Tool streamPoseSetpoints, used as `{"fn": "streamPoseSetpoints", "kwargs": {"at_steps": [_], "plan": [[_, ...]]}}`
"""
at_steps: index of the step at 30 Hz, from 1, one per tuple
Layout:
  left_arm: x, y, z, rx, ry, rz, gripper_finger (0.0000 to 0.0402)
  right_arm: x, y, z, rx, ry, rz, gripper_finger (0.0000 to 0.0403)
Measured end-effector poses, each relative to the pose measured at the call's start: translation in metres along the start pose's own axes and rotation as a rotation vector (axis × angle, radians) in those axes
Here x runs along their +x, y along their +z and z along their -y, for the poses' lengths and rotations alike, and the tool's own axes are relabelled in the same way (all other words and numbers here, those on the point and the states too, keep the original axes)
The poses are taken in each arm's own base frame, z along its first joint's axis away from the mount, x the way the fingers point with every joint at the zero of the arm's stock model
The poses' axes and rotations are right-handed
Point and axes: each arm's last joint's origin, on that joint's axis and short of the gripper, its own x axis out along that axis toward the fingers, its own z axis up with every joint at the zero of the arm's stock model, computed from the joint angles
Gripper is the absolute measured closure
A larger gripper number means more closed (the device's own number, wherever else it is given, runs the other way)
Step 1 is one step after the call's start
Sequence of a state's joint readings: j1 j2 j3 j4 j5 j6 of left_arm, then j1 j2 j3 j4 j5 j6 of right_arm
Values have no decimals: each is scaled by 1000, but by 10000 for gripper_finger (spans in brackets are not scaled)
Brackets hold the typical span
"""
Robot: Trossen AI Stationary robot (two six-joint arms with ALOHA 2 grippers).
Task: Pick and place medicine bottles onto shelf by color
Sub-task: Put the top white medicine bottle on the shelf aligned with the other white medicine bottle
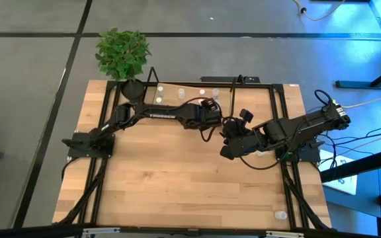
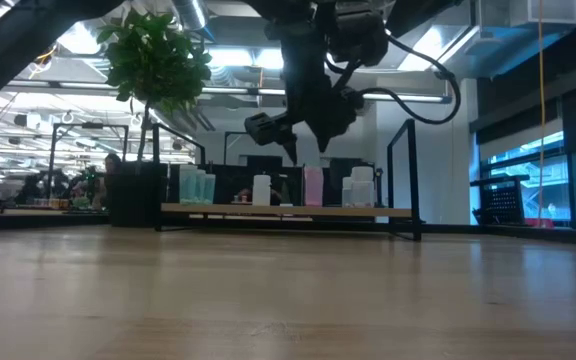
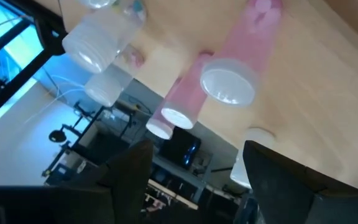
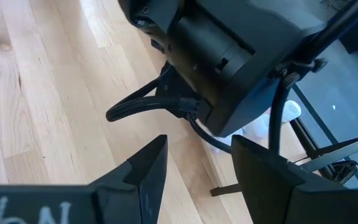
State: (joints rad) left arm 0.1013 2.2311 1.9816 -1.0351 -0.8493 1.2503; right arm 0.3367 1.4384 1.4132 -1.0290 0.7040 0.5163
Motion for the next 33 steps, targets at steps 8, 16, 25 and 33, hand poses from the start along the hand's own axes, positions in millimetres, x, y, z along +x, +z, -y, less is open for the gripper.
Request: {"fn": "streamPoseSetpoints", "kwargs": {"at_steps": [8,16,25,33], "plan": [[-2,-6,2,-43,-17,-15,156,0,0,0,1,0,0,222],[-17,-31,-4,-126,4,-12,156,0,1,-1,8,5,8,222],[-39,-75,-4,-382,0,-12,156,0,3,-1,22,13,23,222],[-67,-123,9,-756,-113,50,156,0,3,-2,27,15,26,222]]}}
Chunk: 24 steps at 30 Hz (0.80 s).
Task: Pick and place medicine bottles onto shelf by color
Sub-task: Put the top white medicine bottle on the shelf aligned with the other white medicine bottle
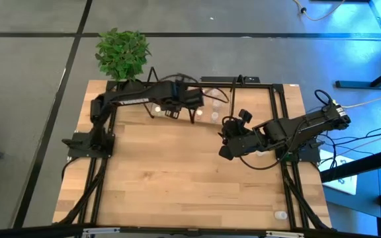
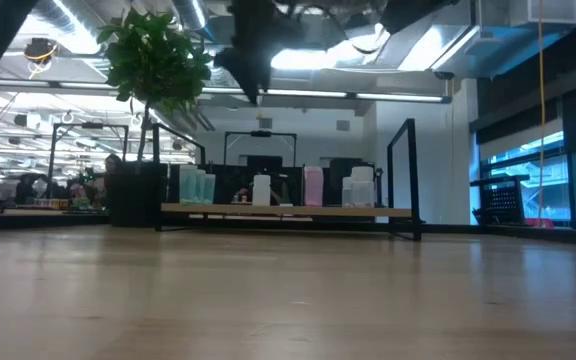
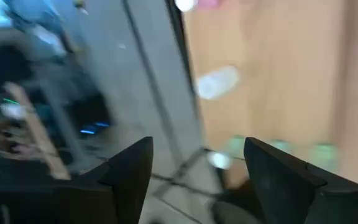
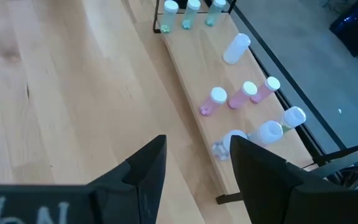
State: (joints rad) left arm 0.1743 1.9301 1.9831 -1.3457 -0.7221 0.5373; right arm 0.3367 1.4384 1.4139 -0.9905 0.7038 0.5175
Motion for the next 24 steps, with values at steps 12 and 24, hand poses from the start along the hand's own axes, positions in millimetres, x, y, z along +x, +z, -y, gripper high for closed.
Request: {"fn": "streamPoseSetpoints", "kwargs": {"at_steps": [12,24], "plan": [[-67,-62,-6,-385,-177,92,156,0,0,0,-1,0,0,222],[-112,-60,40,-429,-217,196,156,0,0,0,-63,-7,6,222]]}}
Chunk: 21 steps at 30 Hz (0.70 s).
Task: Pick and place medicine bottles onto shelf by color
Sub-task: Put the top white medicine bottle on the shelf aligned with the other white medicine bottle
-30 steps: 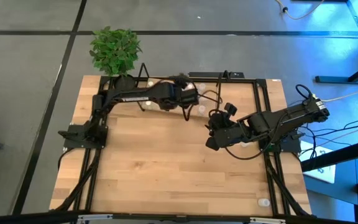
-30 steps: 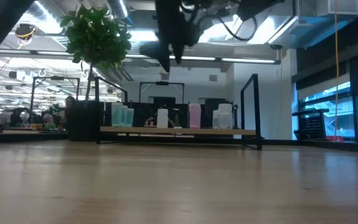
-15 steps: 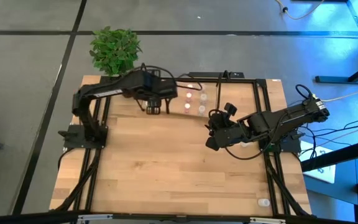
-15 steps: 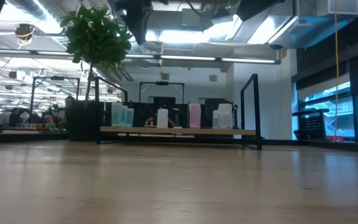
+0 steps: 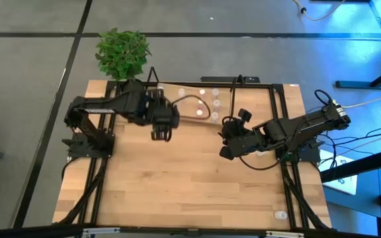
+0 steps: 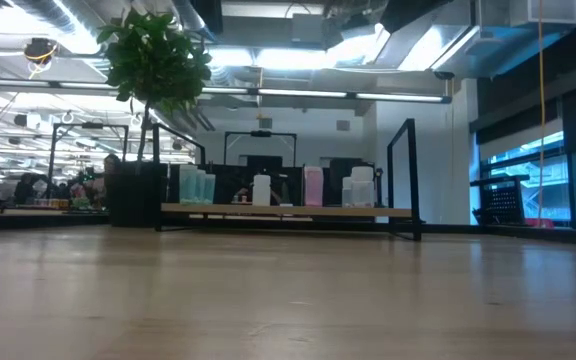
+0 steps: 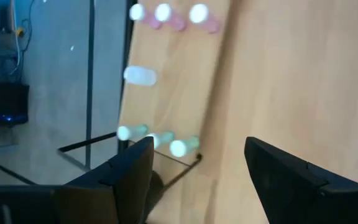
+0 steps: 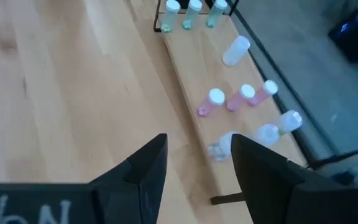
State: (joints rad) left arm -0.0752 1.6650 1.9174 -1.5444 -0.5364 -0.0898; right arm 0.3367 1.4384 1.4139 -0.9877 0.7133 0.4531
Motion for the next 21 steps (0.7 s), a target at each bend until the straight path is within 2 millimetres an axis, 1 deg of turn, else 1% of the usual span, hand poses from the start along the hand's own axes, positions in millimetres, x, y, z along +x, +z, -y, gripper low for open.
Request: {"fn": "streamPoseSetpoints", "kwargs": {"at_steps": [3,6,8,13,17,21], "plan": [[-1,-3,17,5,-10,-5,156,0,0,0,-91,2,0,222],[-2,-6,33,-19,-12,-7,156,0,0,-1,-64,37,-12,222],[-4,-9,42,-17,17,-3,156,0,0,-2,-61,69,-22,222],[-9,-20,65,-32,39,4,156,0,-1,-4,-84,146,-54,222],[-17,-28,76,-57,29,27,156,-1,-6,-7,-169,274,-133,222],[-23,-39,85,-77,32,51,156,-5,-16,-8,-222,435,-274,222]]}}
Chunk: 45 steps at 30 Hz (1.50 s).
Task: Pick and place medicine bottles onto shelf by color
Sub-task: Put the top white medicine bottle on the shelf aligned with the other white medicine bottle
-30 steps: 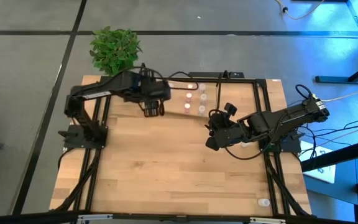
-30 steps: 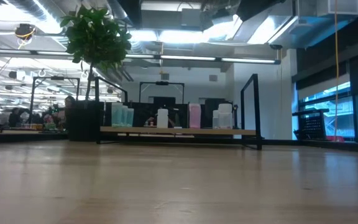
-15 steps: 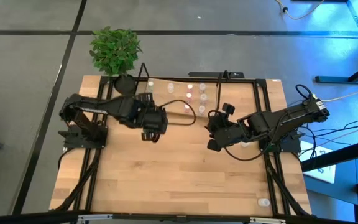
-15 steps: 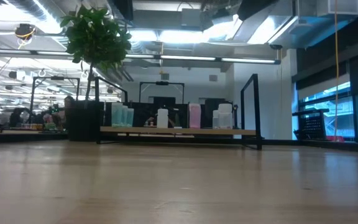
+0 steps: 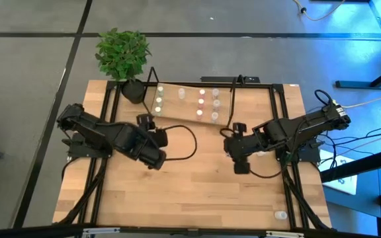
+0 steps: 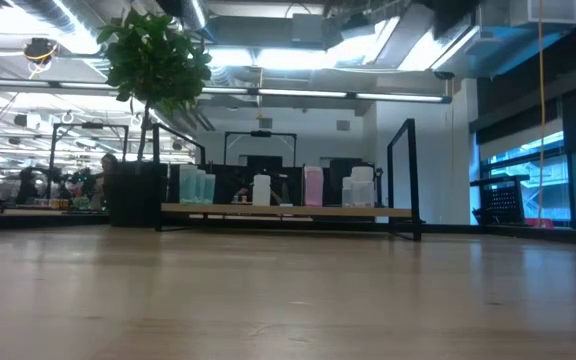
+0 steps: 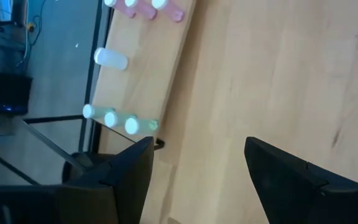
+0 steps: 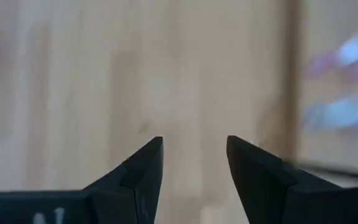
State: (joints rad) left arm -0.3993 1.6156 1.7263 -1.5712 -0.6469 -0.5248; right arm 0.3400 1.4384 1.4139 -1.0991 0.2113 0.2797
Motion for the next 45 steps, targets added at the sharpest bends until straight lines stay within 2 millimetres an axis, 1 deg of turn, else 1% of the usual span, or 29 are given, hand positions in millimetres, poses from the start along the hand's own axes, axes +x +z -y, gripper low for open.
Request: {"fn": "streamPoseSetpoints", "kwargs": {"at_steps": [3,7,11,14,17,21,24,29,31,33,35,38,42,45], "plan": [[-3,-8,4,-25,3,13,156,-1,-12,0,44,27,-131,222],[-4,-17,11,-37,16,21,156,-5,-28,4,198,-55,-294,222],[-2,-22,17,-44,21,15,156,-5,-31,9,352,-111,-324,222],[-1,-24,19,-50,37,22,156,-4,-30,13,420,-56,-364,222],[-2,-25,20,-55,53,40,156,-4,-30,15,392,-9,-389,222],[-3,-25,22,-54,54,56,156,-3,-29,17,360,-3,-388,213],[-3,-25,22,-57,52,58,156,-3,-29,18,351,-7,-386,195],[-3,-24,22,-57,53,58,156,-3,-30,18,333,-8,-390,156],[-3,-24,22,-57,52,58,156,-4,-31,20,282,-42,-397,145],[-3,-24,22,-59,52,58,156,-2,-35,21,279,-90,-407,139],[-3,-24,22,-60,52,58,156,3,-42,21,275,-146,-415,137],[-3,-24,22,-59,52,58,156,6,-59,20,257,-158,-447,137],[-3,-24,22,-57,53,58,156,3,-94,24,341,-184,-453,137],[-3,-24,22,-56,53,58,156,1,-120,27,415,-162,-398,137]]}}
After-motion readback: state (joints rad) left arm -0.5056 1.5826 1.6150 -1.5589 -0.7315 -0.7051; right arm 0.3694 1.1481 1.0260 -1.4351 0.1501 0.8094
